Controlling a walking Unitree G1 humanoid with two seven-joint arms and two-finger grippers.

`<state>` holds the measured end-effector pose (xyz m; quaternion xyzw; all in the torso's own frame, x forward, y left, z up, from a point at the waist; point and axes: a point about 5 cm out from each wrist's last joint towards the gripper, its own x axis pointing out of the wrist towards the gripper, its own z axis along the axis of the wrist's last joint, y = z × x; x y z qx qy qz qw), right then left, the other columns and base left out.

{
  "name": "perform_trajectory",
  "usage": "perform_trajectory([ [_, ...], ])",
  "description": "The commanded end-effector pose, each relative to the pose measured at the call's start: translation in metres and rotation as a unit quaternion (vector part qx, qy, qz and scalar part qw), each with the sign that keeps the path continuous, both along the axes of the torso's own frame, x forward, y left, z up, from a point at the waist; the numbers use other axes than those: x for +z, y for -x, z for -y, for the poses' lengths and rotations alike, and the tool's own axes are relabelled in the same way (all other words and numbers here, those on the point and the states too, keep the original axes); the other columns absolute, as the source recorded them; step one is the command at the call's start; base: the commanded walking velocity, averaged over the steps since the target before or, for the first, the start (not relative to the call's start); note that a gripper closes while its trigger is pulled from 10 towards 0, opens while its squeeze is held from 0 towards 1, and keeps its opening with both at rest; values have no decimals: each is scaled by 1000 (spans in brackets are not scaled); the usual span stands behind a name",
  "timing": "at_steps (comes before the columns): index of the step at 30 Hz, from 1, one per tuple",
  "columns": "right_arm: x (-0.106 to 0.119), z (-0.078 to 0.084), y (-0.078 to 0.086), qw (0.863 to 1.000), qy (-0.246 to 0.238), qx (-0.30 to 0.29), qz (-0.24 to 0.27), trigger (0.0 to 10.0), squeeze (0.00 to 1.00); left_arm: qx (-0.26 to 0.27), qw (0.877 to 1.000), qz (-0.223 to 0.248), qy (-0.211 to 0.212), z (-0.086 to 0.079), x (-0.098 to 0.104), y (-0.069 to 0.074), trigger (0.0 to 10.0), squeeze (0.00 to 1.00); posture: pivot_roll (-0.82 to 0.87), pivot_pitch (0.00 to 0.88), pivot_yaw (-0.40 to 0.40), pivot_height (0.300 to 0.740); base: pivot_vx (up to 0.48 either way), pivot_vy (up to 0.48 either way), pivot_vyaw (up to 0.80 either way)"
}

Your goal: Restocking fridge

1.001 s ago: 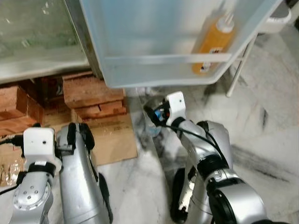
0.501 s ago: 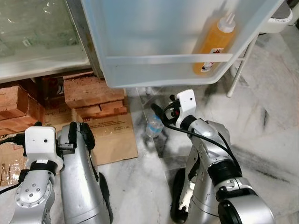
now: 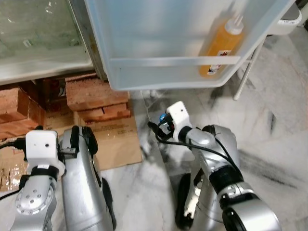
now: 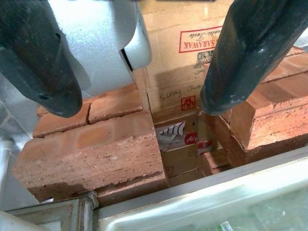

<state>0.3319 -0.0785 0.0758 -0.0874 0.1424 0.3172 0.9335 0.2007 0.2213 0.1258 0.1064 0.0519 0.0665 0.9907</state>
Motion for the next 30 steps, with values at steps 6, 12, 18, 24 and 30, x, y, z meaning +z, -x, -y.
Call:
perform_trajectory([
  [6,-25,13,8,998,30,-34,-39,39,0,-4,994,-103,19,4,-40,14,10000,0,165,354,-103,317,0,0,0],
  [12,-25,12,7,998,32,-40,-34,667,0,-3,994,-103,20,5,-40,14,10000,0,163,354,-103,317,0,0,0],
  [18,-27,15,7,998,34,-48,-33,431,0,-3,994,-103,20,4,-40,13,10000,0,162,355,-101,317,0,0,0],
  [24,-29,16,7,997,34,-54,-32,196,0,-4,994,-103,19,4,-40,13,10000,0,162,358,-99,317,0,0,0],
  [30,-29,17,7,997,34,-60,-29,314,0,-4,994,-104,19,4,-40,13,10000,0,161,359,-98,317,0,0,0],
])
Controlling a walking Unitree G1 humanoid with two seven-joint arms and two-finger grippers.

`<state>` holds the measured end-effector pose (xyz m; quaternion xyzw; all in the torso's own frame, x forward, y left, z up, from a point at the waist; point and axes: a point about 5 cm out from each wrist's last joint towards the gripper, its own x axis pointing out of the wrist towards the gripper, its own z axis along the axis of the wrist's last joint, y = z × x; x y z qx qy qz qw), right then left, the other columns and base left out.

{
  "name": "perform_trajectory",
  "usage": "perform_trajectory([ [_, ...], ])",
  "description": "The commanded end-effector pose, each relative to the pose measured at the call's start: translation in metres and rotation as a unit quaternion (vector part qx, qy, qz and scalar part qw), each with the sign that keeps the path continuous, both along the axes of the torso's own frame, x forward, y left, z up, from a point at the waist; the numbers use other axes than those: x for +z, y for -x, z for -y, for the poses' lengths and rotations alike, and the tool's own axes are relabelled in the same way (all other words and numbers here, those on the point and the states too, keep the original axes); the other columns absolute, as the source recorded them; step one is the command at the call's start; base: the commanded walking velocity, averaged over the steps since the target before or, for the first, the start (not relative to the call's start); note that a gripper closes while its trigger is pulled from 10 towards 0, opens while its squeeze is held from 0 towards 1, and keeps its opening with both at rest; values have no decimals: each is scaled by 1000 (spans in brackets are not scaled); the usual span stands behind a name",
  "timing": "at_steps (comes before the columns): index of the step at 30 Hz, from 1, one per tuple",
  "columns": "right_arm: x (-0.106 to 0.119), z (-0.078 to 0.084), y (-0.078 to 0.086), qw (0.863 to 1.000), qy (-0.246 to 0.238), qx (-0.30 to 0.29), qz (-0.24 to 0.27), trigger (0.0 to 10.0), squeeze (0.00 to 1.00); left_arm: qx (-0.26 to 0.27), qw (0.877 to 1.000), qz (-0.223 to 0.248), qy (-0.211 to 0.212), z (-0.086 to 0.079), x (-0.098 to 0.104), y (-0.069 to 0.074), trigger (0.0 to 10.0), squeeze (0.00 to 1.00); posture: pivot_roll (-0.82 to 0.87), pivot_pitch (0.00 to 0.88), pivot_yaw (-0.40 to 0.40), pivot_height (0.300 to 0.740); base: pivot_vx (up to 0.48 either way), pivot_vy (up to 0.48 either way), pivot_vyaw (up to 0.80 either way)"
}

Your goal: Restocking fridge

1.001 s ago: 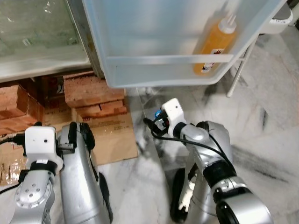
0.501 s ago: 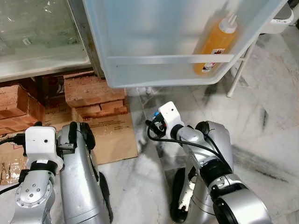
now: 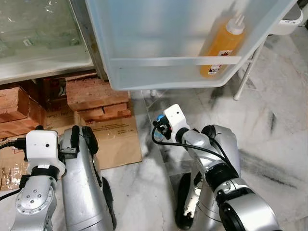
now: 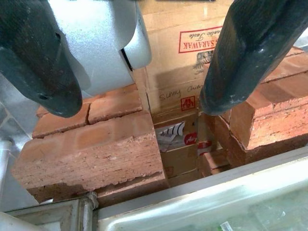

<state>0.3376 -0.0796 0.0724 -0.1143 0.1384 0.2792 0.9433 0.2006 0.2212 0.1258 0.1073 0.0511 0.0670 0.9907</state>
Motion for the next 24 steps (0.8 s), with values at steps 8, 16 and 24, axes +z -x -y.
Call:
perform_trajectory([
  [8,-27,19,13,998,9,-33,-43,0,0,-5,994,-105,21,4,-41,13,10000,0,157,360,-98,317,0,0,0],
  [16,-26,23,14,999,-1,-42,-29,0,0,-5,994,-104,21,5,-41,11,10000,0,158,352,-98,317,0,0,0],
  [24,9,58,16,995,-42,-82,30,0,0,-4,995,-96,21,2,-41,1,10000,0,125,315,-98,317,0,0,0],
])
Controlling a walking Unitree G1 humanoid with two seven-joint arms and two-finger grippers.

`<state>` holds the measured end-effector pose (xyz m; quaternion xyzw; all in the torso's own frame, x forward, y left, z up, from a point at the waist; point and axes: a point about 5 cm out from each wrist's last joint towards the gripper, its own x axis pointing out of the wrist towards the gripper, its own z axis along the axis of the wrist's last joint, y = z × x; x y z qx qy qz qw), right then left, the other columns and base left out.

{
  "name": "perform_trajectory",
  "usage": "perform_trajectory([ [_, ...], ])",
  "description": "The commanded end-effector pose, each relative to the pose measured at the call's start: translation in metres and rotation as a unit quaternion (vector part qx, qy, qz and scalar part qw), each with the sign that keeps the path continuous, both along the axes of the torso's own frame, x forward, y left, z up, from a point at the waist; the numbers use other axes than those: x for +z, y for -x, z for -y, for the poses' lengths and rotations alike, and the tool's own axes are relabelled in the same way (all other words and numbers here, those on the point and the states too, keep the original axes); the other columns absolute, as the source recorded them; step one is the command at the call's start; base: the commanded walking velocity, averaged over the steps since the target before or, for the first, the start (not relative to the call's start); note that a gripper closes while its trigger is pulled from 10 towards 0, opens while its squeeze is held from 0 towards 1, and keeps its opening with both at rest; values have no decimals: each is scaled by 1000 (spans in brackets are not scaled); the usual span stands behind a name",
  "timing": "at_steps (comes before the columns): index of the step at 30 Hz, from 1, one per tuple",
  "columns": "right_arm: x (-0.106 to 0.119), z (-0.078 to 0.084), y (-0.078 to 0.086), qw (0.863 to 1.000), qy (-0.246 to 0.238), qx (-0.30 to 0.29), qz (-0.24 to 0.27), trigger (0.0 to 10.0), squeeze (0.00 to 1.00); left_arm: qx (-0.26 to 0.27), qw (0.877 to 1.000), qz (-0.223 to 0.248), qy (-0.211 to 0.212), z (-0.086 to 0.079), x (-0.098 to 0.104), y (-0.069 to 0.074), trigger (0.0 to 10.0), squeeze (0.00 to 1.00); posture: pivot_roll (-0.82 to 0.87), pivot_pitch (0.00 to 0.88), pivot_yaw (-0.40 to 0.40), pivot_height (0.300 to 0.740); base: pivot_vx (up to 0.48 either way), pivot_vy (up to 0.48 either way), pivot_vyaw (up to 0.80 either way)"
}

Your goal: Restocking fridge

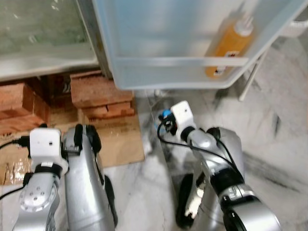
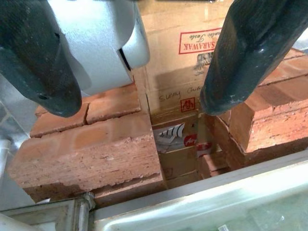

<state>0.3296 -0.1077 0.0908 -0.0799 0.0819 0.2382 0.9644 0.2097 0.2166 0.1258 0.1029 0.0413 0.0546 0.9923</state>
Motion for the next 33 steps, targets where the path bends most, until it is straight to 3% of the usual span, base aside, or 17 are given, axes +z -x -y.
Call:
perform_trajectory([
  [1,-7,34,11,999,-2,-43,-22,0,0,8,994,-103,16,-2,-41,9,10000,0,114,305,-94,317,0,0,0],
  [7,13,57,43,999,-4,-40,-9,0,0,-8,995,-94,17,2,-42,-6,10000,0,68,271,-75,317,0,0,0],
  [13,36,63,62,999,-27,-23,24,0,0,-21,996,-85,16,3,-42,-21,10000,0,33,243,-58,317,0,0,0],
  [15,54,62,65,997,-50,-6,62,0,0,-27,996,-81,16,4,-42,-28,10000,0,14,222,-45,317,0,0,0],
  [27,131,46,39,974,-124,10,187,0,0,-49,997,-64,11,8,-39,-51,10000,0,23,153,-14,317,0,0,0],
  [33,146,45,37,969,-136,30,202,0,0,-53,997,-61,9,7,-40,-55,10000,0,18,139,0,317,0,0,0],
])
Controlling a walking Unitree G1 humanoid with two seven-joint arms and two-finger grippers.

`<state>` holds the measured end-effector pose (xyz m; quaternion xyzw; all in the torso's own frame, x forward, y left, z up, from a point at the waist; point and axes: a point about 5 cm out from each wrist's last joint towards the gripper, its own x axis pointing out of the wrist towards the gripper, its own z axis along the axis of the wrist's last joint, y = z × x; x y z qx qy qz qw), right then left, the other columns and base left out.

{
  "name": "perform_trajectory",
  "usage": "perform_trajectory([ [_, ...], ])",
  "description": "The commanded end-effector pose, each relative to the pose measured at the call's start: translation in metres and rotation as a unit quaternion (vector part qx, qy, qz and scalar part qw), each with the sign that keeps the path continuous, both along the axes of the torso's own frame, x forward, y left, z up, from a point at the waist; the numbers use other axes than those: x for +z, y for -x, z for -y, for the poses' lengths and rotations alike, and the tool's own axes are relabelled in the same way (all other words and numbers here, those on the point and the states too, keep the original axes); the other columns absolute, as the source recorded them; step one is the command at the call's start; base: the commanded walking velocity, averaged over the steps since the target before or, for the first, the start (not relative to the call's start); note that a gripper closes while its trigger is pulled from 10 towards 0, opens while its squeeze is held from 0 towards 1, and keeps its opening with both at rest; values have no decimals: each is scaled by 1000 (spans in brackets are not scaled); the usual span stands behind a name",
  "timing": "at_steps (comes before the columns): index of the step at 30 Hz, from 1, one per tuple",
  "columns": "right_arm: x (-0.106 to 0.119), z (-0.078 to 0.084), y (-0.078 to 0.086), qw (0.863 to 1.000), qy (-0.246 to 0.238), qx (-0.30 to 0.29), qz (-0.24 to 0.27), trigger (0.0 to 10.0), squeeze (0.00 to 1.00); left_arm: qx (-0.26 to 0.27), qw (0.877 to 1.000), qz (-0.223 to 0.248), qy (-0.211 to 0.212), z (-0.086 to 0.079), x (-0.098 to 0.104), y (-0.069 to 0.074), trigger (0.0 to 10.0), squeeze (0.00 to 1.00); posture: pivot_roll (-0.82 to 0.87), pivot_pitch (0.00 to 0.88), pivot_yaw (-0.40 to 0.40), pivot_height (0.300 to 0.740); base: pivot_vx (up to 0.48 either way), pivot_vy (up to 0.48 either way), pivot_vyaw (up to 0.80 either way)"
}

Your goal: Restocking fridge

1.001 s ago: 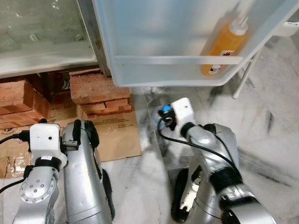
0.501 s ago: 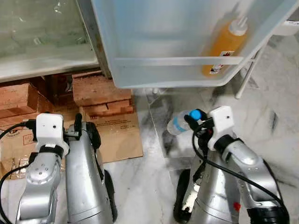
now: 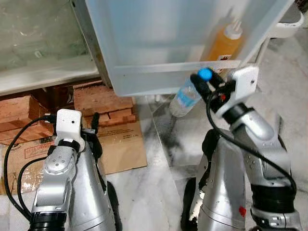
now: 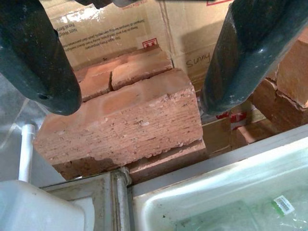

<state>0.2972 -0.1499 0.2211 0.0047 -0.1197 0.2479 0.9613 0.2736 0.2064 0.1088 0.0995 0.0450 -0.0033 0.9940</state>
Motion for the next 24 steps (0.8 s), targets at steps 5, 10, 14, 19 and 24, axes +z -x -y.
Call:
perform_trajectory([
  [5,23,7,7,999,0,31,35,0,0,-3,999,-53,-1,-1,-24,6,10000,0,6,133,9,317,0,0,0],
  [10,52,22,7,997,-22,46,58,39,0,-14,999,-49,-1,2,-23,-3,10000,0,-16,122,25,317,0,0,0],
  [14,68,26,3,995,-32,39,80,1059,0,-18,999,-48,-2,4,-24,-6,10000,0,-22,117,31,317,0,0,0],
  [19,84,25,0,993,-36,36,110,118,0,-22,999,-46,-2,5,-24,-10,10000,0,-21,111,35,317,0,0,0],
  [24,91,14,0,990,-56,50,122,0,0,-24,999,-42,-4,5,-23,-12,10000,0,-14,105,37,317,0,0,0],
])
